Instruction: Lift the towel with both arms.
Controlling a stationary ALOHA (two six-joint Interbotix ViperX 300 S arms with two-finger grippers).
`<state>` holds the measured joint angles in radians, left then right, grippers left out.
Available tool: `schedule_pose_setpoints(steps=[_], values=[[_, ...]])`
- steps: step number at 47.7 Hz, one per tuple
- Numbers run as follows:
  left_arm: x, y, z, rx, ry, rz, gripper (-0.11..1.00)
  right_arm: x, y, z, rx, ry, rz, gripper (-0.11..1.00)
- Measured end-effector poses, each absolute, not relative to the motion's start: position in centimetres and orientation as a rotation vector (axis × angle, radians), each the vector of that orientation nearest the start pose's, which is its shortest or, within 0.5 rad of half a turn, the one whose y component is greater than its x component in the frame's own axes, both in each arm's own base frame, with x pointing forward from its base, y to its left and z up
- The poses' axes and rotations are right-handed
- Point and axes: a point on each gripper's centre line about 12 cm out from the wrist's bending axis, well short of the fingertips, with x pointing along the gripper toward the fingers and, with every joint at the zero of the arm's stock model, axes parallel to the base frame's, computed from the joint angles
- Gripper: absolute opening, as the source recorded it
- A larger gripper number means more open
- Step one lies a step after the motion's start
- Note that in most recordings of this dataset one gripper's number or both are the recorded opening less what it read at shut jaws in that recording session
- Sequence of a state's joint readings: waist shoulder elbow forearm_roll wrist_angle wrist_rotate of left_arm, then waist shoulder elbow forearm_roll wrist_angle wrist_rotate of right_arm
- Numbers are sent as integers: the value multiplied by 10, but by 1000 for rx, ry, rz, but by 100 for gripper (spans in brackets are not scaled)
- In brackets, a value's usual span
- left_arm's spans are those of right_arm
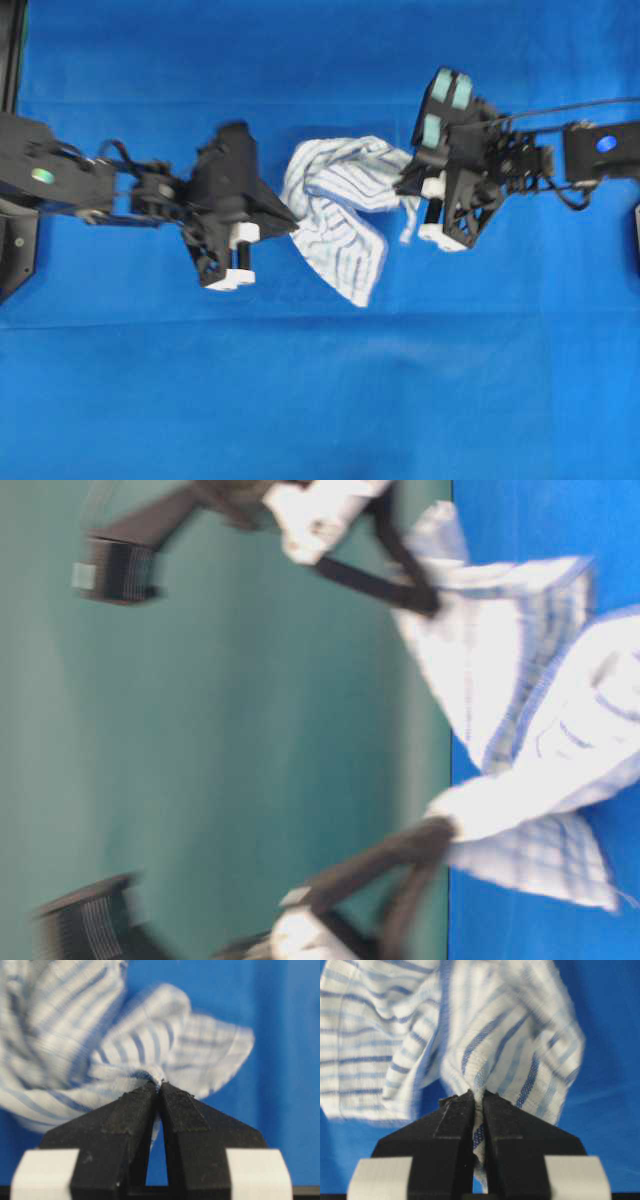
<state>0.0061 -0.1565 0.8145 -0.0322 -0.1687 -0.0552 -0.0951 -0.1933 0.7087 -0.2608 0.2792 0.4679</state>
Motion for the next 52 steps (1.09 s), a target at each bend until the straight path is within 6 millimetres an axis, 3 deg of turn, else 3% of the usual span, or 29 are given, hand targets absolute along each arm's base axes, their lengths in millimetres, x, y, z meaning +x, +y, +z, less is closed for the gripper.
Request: schedule_pose_setpoints(steps=[21,32,42,52], values=[[291,5,329,-80,338,27,3,323,-41,328,200,618,-279,3],[256,7,381,-82,255,32,3,314,-35,383,182,538,-266,3],[243,7,405,-77,214,29,3,310,-29,422,160,481,-245,3],[242,7,420,-62,191,29,3,309,-28,433,142,460,-237,3]])
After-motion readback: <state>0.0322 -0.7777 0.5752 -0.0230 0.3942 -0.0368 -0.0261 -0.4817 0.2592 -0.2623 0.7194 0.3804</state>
